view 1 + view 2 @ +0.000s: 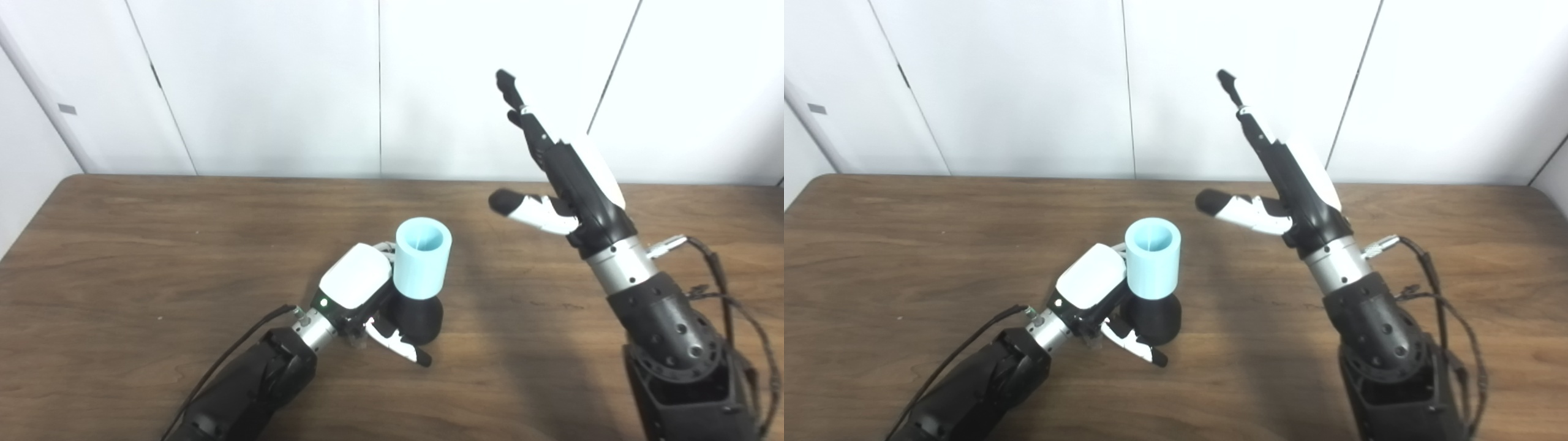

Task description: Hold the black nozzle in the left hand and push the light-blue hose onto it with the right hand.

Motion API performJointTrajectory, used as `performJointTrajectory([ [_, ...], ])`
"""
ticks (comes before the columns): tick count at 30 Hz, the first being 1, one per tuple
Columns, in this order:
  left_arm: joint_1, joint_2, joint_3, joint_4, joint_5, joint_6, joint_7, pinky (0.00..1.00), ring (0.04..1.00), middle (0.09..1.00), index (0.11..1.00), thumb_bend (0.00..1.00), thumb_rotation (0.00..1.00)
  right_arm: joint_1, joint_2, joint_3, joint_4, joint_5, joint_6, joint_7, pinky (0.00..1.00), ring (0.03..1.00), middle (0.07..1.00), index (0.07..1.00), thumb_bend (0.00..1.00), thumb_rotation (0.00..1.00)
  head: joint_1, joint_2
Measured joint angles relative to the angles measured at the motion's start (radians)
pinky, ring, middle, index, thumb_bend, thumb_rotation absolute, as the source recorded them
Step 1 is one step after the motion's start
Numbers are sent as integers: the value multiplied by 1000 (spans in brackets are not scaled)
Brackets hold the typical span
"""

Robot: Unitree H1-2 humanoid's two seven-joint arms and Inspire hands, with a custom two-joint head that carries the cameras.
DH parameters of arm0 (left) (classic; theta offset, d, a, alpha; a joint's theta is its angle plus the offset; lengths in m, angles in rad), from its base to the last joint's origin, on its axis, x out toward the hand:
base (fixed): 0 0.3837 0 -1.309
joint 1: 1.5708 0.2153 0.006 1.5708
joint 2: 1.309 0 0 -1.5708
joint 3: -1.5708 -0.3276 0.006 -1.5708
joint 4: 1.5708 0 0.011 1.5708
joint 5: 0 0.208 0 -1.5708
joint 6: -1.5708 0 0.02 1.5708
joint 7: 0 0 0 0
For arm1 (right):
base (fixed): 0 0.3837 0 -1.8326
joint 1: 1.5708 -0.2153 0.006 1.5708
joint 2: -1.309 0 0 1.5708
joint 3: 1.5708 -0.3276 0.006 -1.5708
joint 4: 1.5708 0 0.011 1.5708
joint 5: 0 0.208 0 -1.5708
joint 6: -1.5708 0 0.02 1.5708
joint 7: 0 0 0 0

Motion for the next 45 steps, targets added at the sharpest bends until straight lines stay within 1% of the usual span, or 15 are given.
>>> performJointTrajectory([
  [3, 0, 0, 0, 3, 0, -1, 0, 776, 500, 462, 507, 521, 0, 0, -40, 16, -27, -47, -5, 31, 991, 1000, 1000, 999, 1000, 911, -3, -2],
  [5, -1, -1, 0, 3, 0, -2, 1, 771, 495, 458, 510, 521, 0, 0, -68, 33, -40, -75, -14, 61, 974, 1000, 1000, 998, 1000, 944, -9, -2],
  [6, -1, -1, 0, 4, 0, -3, 3, 769, 494, 460, 508, 521, 0, 0, -82, 42, -45, -90, -17, 78, 988, 1000, 1000, 991, 1000, 948, -9, -2],
  [10, -2, -2, -1, 7, 0, -5, 4, 773, 498, 464, 505, 521, 0, -1, -129, 74, -64, -133, -21, 149, 1000, 1000, 1000, 986, 1000, 901, -9, -3],
  [14, -4, -4, -2, 11, 0, -6, 5, 777, 501, 463, 506, 521, 0, -7, -153, 102, -78, -164, -21, 223, 1000, 1000, 1000, 979, 974, 866, -9, -3],
  [17, -5, -5, -2, 11, 0, -6, 5, 771, 501, 465, 504, 521, 0, -15, -159, 128, -94, -229, -34, 260, 1000, 1000, 1000, 970, 946, 855, -12, -5],
  [20, -6, -5, -4, 13, 1, -6, 6, 767, 502, 465, 504, 522, 0, -19, -164, 160, -93, -332, -87, 278, 1000, 1000, 1000, 976, 961, 825, -8, -3],
  [23, -6, -6, -4, 13, 1, -6, 6, 771, 506, 468, 501, 522, 0, -19, -167, 193, -90, -414, -137, 300, 1000, 1000, 980, 950, 974, 815, -9, -2],
  [26, -6, -6, -4, 13, 1, -6, 5, 772, 501, 469, 500, 522, 0, -13, -167, 207, -87, -477, -183, 302, 1000, 1000, 990, 959, 966, 821, -12, -3],
  [28, -6, -7, -4, 13, 1, -6, 5, 773, 500, 467, 503, 522, 0, -7, -167, 208, -86, -507, -200, 302, 1000, 1000, 998, 971, 963, 825, -11, -3],
  [34, -6, -7, -4, 13, 1, -6, 5, 777, 505, 468, 502, 522, 0, 18, -166, 207, -81, -575, -232, 319, 1000, 1000, 1000, 992, 957, 819, -8, -3],
  [40, -6, -7, -4, 13, 1, -6, 4, 768, 501, 467, 502, 522, 0, 27, -162, 207, -68, -607, -255, 326, 1000, 1000, 1000, 1000, 950, 837, -8, -5],
  [45, -7, -7, -4, 13, 1, -6, 4, 762, 494, 466, 503, 521, 0, 33, -156, 206, -56, -621, -256, 341, 1000, 1000, 1000, 1000, 948, 833, -8, -2],
])
